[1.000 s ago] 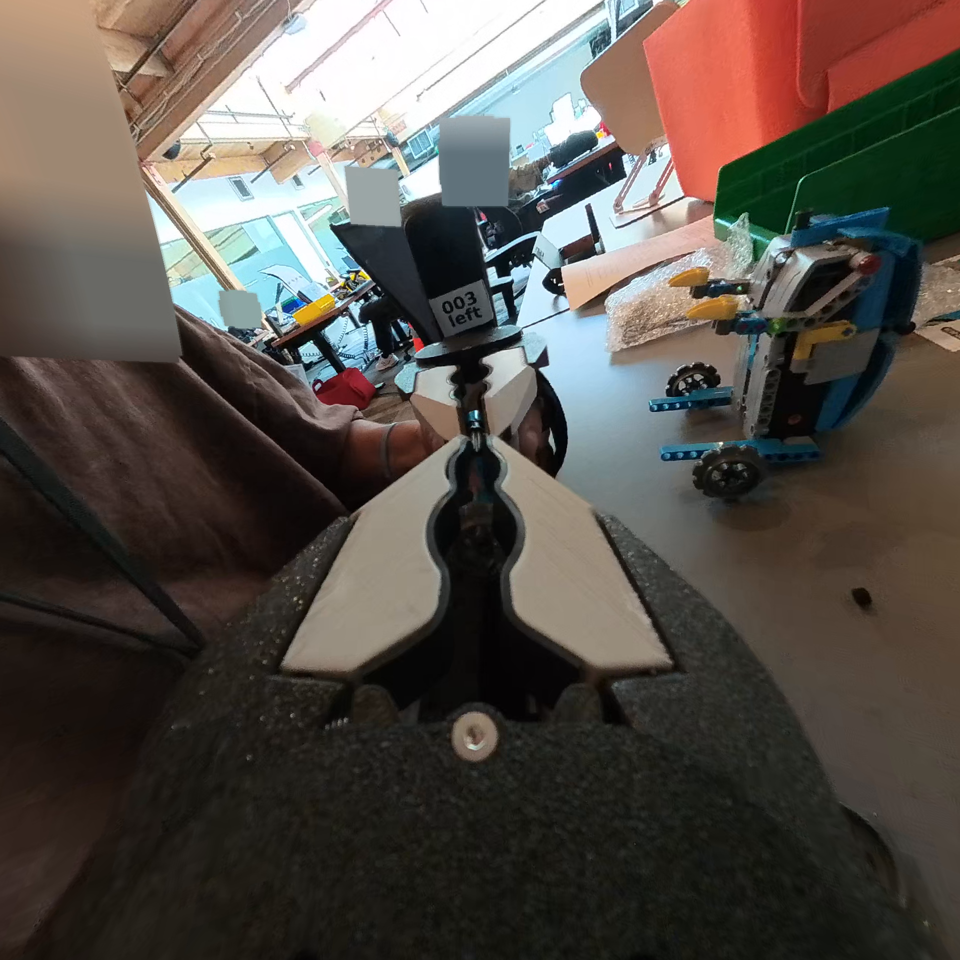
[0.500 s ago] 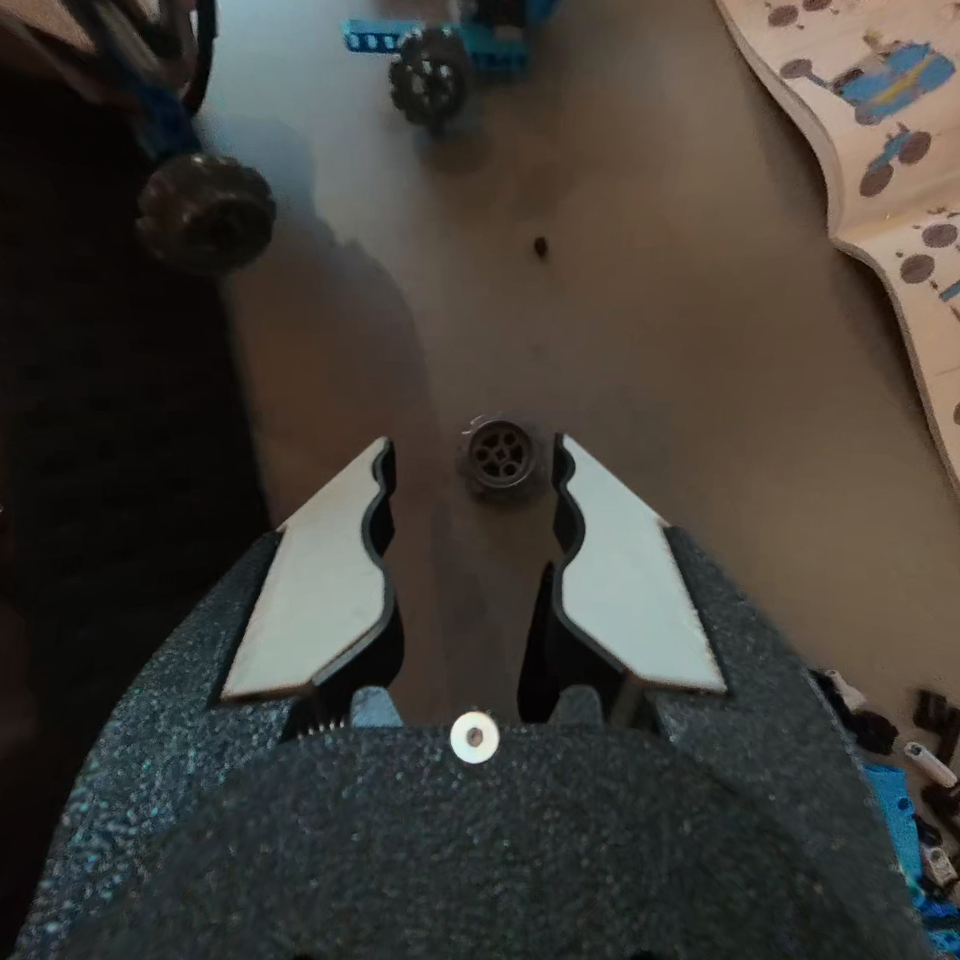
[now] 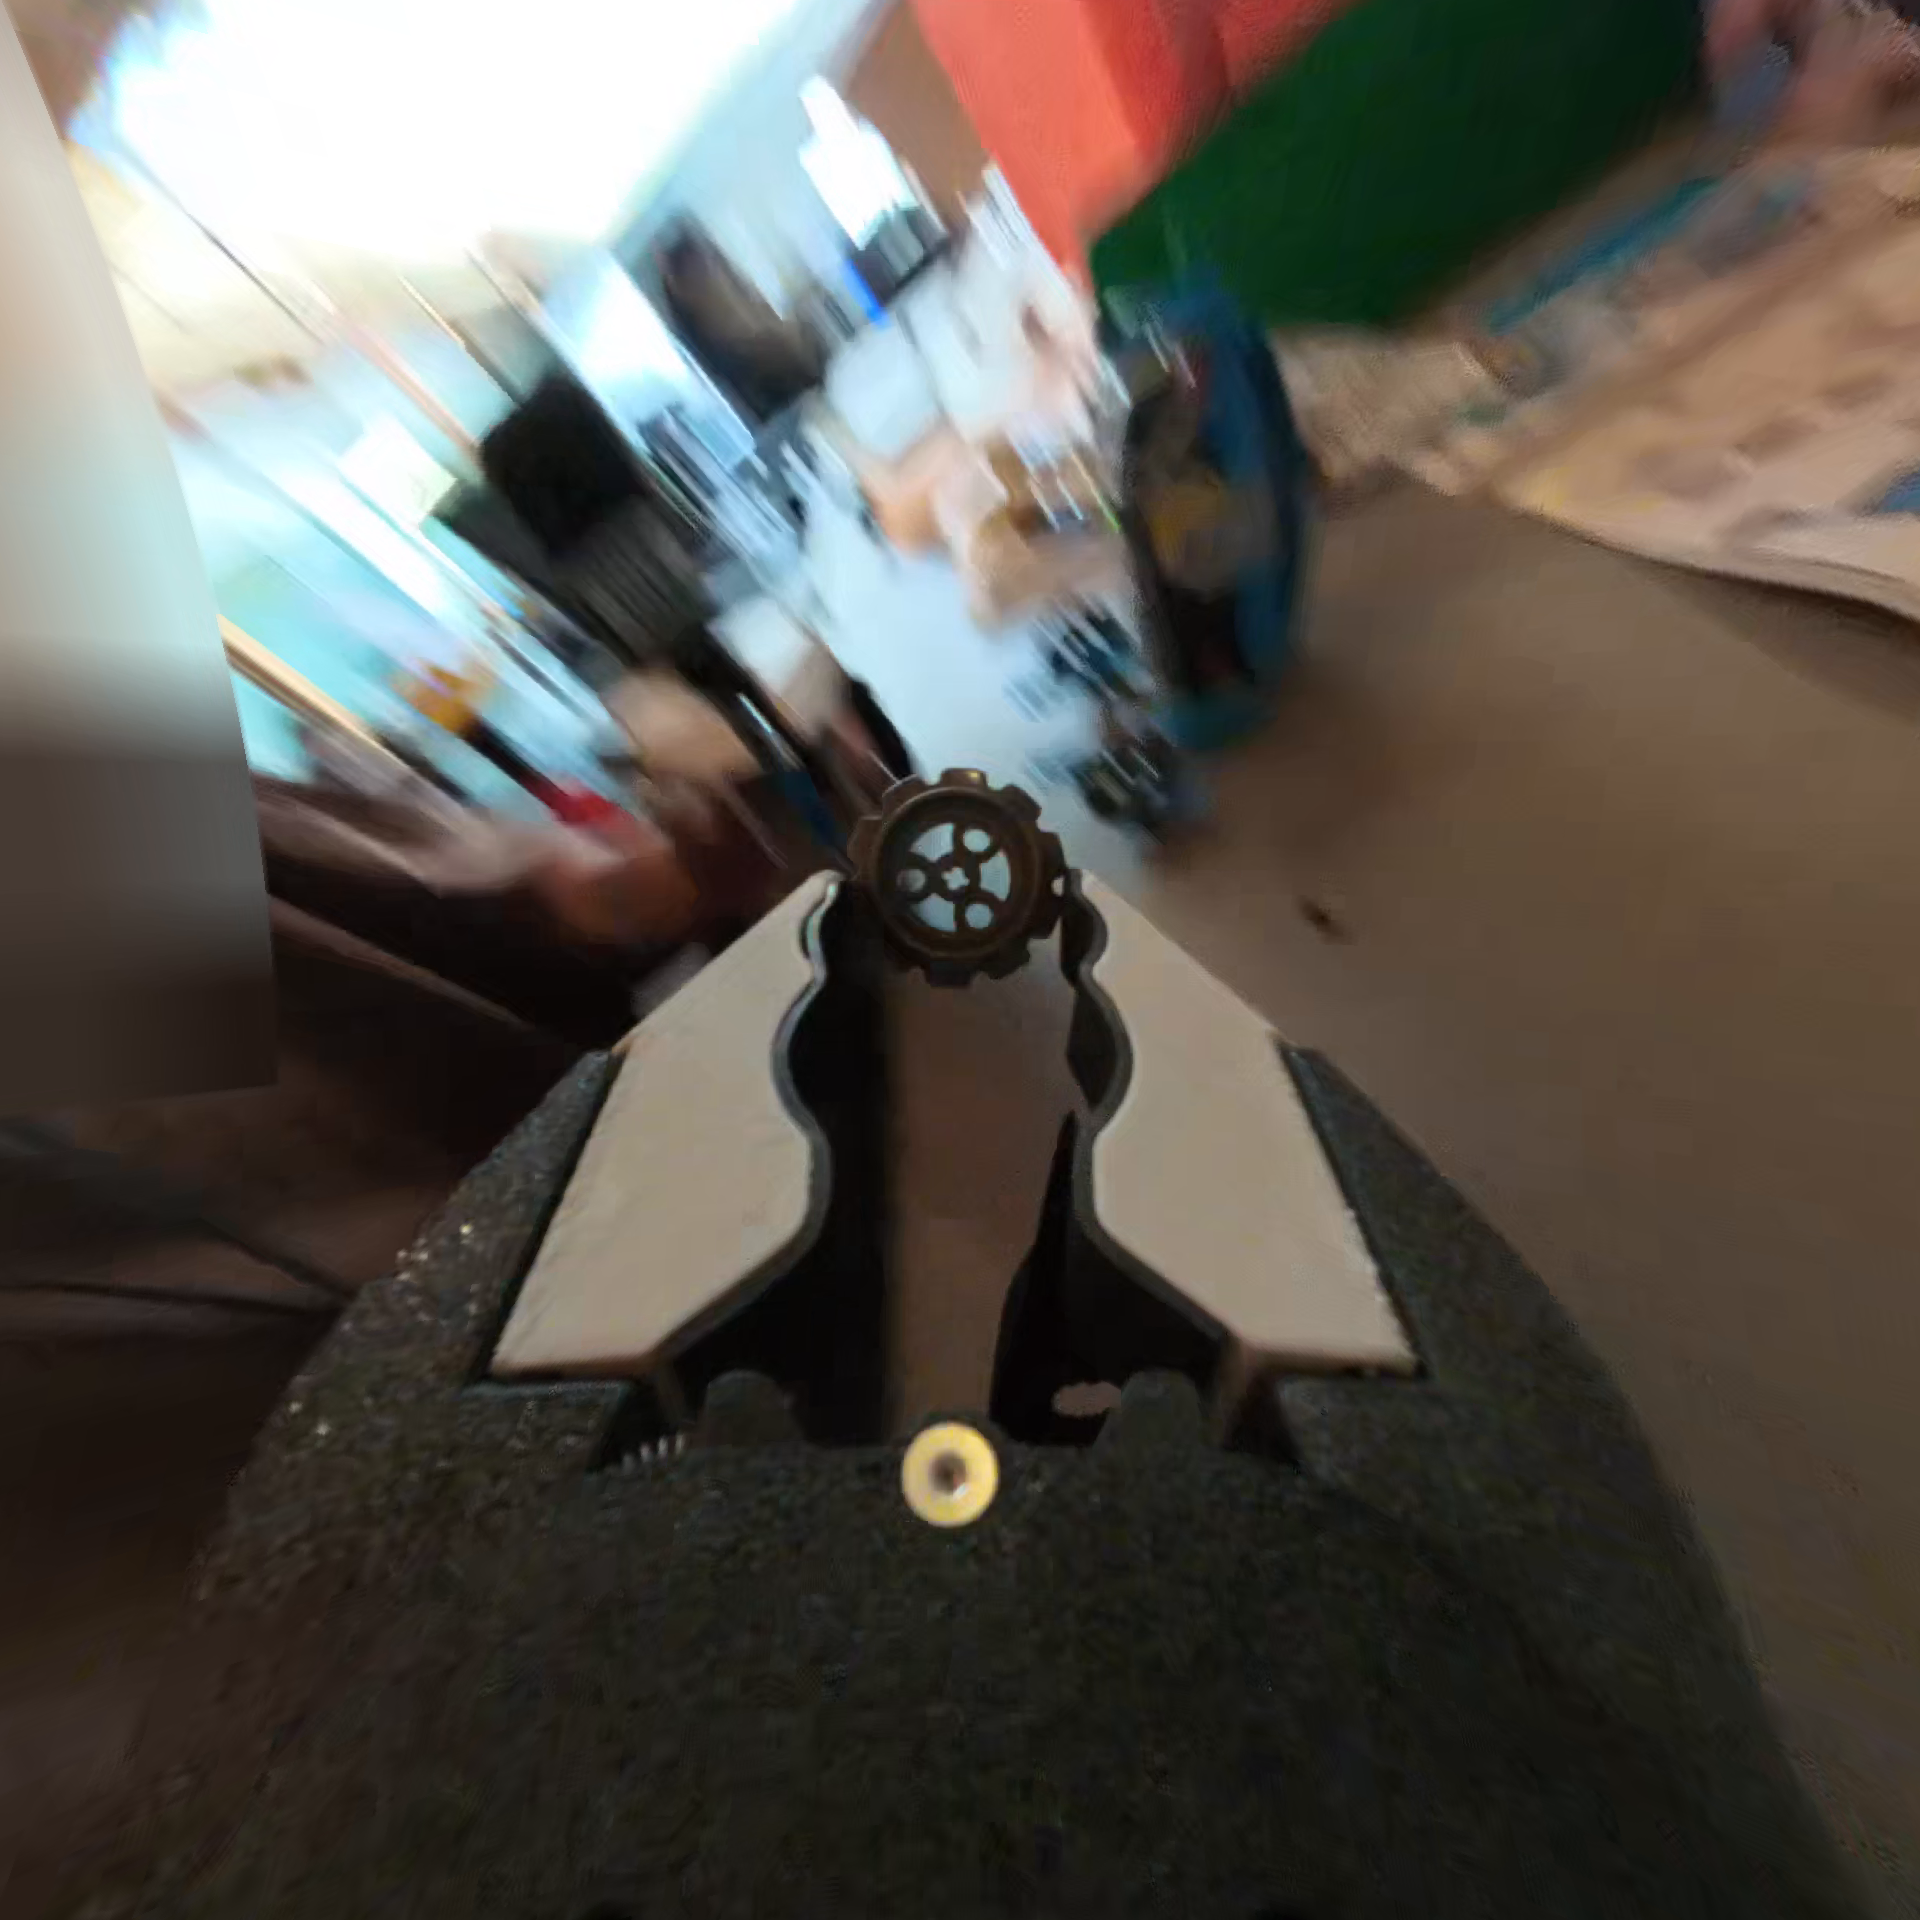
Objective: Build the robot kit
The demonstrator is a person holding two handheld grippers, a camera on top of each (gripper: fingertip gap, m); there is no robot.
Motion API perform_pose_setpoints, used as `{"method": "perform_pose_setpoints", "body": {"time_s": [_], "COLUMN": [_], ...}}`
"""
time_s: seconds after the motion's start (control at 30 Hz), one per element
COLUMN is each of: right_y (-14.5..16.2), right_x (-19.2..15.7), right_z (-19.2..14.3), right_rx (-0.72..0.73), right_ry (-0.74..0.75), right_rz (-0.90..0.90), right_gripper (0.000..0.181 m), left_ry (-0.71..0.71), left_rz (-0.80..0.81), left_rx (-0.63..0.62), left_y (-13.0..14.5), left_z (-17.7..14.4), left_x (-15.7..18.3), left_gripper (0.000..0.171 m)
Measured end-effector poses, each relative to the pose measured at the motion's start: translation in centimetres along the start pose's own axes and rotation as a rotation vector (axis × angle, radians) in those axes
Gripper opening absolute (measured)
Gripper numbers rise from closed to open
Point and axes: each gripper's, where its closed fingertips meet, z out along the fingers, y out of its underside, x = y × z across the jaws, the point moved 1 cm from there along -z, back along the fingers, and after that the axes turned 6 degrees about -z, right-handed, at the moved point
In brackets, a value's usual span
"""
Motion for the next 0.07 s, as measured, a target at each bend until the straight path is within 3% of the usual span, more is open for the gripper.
{"method": "perform_pose_setpoints", "body": {"time_s": [0.07], "right_y": [-2.22], "right_x": [-1.59], "right_z": [0.42], "right_rx": [0.202], "right_ry": [-0.216], "right_rz": [0.209], "right_gripper": [0.039], "left_ry": [0.016], "left_rz": [-0.023], "left_rx": [0.053], "left_y": [-0.71], "left_z": [-0.07], "left_x": [0.41], "left_gripper": [0.006]}}
